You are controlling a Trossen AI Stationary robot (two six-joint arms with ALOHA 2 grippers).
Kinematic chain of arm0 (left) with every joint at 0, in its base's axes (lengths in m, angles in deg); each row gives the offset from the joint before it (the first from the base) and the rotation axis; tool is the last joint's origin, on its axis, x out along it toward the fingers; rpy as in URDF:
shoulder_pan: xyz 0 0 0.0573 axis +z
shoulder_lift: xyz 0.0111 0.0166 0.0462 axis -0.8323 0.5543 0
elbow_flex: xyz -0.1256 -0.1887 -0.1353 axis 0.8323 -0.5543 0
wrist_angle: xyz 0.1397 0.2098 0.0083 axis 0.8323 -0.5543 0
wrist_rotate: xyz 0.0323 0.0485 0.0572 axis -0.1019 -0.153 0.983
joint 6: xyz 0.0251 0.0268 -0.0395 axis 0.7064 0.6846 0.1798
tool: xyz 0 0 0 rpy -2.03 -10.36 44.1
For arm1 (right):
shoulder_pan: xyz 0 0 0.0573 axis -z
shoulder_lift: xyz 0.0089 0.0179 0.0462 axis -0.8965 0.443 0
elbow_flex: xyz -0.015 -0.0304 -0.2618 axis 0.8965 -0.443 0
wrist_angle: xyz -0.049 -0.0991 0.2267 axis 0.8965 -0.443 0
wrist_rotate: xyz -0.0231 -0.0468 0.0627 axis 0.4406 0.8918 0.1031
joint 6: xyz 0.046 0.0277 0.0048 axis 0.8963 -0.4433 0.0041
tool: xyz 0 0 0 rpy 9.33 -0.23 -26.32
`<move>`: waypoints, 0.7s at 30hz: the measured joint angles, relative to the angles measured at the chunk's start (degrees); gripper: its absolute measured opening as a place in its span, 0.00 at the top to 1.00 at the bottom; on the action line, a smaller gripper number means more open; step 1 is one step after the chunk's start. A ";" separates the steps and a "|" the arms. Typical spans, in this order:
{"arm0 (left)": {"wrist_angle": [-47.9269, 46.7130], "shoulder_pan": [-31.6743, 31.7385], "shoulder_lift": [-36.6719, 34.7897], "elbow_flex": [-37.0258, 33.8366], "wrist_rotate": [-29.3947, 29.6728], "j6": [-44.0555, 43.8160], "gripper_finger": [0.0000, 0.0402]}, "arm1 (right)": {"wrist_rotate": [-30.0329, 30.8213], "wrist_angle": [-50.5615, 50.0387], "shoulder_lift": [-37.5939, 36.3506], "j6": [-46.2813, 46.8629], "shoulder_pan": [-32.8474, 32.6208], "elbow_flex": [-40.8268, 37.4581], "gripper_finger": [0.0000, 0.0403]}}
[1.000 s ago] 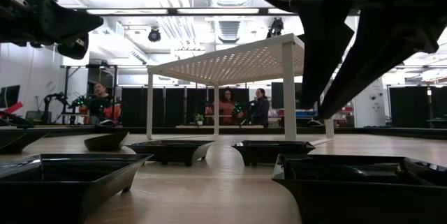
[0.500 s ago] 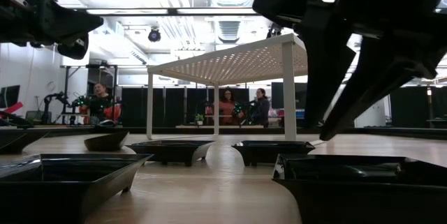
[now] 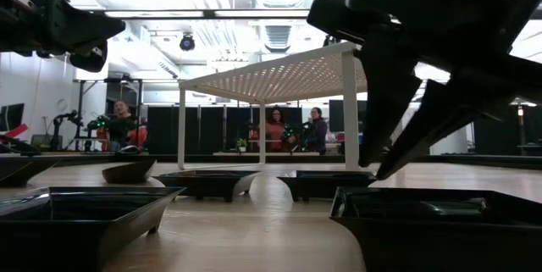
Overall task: Pick & Place Mini shaped plates
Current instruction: Put the square plate on the shelf
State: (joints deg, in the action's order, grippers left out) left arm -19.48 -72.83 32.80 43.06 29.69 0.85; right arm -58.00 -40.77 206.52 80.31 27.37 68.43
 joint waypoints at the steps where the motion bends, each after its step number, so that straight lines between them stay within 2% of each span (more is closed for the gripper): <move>1: 0.00 0.00 0.01 0.00 0.01 -0.01 1.00 | -0.04 0.32 0.00 -0.12 0.02 -0.02 0.85; 21: -0.01 -0.07 0.00 0.00 0.00 0.00 1.00 | -0.12 5.03 -0.02 -1.74 0.56 -2.22 0.85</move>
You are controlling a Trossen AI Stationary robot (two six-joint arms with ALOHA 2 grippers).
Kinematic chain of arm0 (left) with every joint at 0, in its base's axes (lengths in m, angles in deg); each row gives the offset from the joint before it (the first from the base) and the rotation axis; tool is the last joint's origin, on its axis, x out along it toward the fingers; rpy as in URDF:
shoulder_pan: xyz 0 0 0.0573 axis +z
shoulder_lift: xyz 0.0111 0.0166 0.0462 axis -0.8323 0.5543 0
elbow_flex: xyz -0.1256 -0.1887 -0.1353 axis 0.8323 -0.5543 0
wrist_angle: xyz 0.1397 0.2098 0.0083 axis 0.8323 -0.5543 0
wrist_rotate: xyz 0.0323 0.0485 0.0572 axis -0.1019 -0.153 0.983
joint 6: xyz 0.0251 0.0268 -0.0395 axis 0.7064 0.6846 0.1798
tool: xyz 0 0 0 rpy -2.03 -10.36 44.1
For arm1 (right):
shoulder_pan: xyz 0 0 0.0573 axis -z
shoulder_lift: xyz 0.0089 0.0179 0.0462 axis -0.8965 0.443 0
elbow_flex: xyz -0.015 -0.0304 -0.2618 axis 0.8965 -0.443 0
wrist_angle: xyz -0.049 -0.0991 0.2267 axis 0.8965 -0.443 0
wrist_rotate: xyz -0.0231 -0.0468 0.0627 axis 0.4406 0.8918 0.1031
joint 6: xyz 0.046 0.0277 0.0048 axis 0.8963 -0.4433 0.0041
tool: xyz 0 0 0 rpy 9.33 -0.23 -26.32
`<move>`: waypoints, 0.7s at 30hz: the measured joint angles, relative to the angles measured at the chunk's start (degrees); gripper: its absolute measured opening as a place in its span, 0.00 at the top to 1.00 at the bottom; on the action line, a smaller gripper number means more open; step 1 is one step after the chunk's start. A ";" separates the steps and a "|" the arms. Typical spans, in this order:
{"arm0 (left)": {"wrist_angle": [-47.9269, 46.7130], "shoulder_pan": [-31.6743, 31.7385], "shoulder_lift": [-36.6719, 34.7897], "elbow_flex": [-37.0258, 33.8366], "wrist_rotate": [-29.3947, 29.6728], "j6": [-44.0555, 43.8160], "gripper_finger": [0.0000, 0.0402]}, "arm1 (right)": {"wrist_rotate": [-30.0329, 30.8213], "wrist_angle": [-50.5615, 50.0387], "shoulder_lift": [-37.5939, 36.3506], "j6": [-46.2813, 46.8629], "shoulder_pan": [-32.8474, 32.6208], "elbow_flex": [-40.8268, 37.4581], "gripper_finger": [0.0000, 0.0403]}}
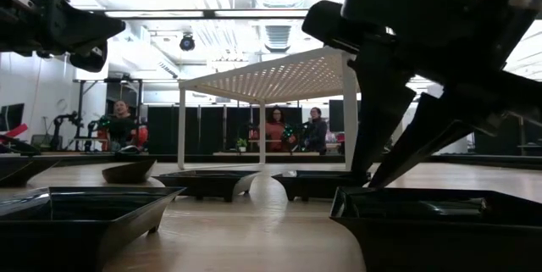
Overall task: Pick & Place Mini shaped plates
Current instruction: Put the square plate on the shelf
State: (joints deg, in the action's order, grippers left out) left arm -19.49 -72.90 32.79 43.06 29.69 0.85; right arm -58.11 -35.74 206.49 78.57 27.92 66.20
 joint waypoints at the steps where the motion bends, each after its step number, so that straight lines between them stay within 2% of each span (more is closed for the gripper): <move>1: 0.01 0.01 0.01 0.00 0.02 0.01 1.00 | 0.00 0.37 0.00 0.02 0.06 -0.19 0.86; 9: 0.00 0.02 0.00 0.00 0.02 -0.01 1.00 | 0.05 0.92 0.00 0.33 0.06 -0.53 0.97; 15: 0.02 0.02 0.00 0.00 0.00 0.00 1.00 | 0.05 0.26 -0.09 0.81 0.06 -0.09 0.98; 21: 0.01 0.02 0.01 0.00 0.00 0.00 1.00 | -0.15 -3.22 -0.15 4.17 0.04 4.98 0.98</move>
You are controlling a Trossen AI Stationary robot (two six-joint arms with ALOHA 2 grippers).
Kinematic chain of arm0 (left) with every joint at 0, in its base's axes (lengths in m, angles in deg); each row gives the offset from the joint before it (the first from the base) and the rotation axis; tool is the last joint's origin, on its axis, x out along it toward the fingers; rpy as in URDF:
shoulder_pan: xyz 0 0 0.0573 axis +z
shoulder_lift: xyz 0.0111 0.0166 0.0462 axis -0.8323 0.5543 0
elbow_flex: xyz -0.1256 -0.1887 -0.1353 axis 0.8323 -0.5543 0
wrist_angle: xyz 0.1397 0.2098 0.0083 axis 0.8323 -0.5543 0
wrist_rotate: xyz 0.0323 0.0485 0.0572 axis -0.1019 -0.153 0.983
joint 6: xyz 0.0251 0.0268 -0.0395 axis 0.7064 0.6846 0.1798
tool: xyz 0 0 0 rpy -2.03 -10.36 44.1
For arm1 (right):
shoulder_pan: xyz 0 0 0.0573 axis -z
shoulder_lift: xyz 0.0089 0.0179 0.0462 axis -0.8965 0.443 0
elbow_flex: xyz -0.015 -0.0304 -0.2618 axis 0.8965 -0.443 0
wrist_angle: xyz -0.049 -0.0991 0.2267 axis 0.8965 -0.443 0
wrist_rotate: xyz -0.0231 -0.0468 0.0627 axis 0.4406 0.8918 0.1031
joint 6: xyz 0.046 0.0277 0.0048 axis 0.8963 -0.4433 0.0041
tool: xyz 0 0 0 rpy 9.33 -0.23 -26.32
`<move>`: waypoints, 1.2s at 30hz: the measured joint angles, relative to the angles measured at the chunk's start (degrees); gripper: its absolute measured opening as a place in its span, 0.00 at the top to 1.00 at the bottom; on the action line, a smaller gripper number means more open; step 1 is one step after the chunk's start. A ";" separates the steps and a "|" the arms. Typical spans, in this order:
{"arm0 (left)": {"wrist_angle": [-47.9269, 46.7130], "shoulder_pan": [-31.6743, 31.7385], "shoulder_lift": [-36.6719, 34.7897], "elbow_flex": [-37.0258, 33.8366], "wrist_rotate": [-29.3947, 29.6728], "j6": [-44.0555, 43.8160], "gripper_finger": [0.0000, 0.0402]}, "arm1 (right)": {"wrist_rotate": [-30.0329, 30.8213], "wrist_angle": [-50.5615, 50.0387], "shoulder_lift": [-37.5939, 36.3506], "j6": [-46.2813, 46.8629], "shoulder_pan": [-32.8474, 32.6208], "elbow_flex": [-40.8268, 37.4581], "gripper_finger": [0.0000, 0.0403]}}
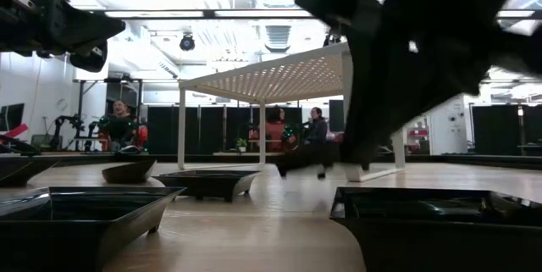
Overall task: Pick & Place Mini shaped plates
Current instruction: Put the square plate on the shelf
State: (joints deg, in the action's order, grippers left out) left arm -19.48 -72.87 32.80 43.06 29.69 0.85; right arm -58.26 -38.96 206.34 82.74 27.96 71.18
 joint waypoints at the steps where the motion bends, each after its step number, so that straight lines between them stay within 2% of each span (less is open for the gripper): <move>1: 0.01 0.00 -0.01 0.00 0.00 0.01 1.00 | 0.03 -1.01 0.00 0.41 0.00 1.09 0.98; 10: 0.00 0.00 0.00 0.00 0.01 0.00 1.00 | 0.77 -7.31 -0.13 2.32 0.00 9.84 0.98; 23: 0.00 0.04 0.01 0.00 0.01 -0.01 1.00 | 9.02 -19.25 -0.12 3.43 0.12 22.64 0.98; 36: 0.01 0.02 0.01 0.00 0.00 0.01 1.00 | 10.98 -26.88 -0.12 1.51 6.34 33.20 0.98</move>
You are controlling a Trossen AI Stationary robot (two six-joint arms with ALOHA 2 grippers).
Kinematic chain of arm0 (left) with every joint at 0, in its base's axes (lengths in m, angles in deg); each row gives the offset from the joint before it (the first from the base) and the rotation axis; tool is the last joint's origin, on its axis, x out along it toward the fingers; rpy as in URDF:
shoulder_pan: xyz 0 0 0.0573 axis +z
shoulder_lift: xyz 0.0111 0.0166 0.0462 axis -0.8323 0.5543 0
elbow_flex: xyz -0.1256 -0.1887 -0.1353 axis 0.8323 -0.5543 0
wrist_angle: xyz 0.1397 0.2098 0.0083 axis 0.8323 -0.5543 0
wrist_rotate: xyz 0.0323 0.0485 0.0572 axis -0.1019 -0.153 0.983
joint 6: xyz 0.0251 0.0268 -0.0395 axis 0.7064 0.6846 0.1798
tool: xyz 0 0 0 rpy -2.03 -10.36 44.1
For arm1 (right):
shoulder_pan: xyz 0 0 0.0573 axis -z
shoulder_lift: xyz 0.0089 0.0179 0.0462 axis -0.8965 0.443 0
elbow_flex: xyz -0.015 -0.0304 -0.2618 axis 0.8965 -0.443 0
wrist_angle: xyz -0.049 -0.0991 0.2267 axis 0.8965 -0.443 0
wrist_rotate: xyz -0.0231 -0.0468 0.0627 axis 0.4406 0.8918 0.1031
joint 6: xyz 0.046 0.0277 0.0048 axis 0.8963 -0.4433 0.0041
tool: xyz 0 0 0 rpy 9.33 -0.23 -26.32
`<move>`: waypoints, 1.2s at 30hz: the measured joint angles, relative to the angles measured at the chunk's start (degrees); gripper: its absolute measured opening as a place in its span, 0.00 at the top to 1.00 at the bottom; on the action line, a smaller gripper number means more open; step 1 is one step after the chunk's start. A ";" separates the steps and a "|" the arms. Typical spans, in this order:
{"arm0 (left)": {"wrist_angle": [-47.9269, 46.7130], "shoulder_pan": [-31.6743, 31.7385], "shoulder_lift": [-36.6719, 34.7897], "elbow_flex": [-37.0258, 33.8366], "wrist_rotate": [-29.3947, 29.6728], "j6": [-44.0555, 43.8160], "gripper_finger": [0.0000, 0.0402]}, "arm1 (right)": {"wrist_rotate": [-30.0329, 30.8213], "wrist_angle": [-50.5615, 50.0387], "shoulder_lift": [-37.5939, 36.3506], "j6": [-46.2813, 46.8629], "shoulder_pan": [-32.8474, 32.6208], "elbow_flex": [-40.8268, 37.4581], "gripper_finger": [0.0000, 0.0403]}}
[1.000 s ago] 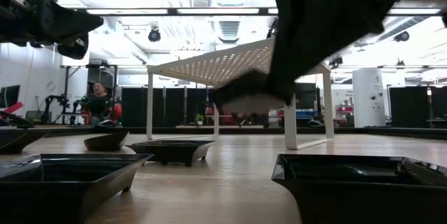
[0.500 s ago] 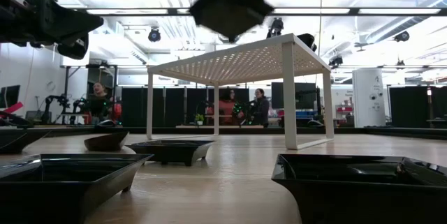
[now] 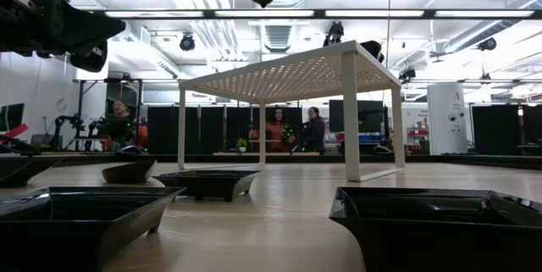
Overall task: Pick & Place Mini shaped plates
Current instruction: Put the square plate on the shelf
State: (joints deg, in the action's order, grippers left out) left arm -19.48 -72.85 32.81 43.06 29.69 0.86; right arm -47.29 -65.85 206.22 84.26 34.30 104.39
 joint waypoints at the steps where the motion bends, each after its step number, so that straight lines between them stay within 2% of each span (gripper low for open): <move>1: 0.00 -0.01 -0.01 0.00 0.01 0.00 1.00 | 0.00 -0.38 -0.01 -0.23 0.72 0.55 0.98; 10: -0.01 -0.02 0.00 0.00 0.01 -0.01 1.00 | -0.24 -4.76 0.00 -2.56 7.46 3.19 0.98; 18: 0.01 -0.02 -0.01 0.00 0.01 -0.01 1.00 | -1.80 -4.75 -0.27 0.53 15.16 3.23 0.98; 24: 0.00 -0.02 0.00 0.00 0.02 -0.02 1.00 | -5.19 -5.23 -0.27 5.41 21.86 3.23 0.98; 36: -0.02 -0.02 0.00 0.00 0.00 0.00 1.00 | -5.53 -5.44 -0.16 6.00 26.79 2.70 0.98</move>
State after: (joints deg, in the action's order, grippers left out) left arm -19.49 -72.87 32.81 43.06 29.69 0.85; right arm -52.82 -71.29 206.06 90.25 61.09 107.08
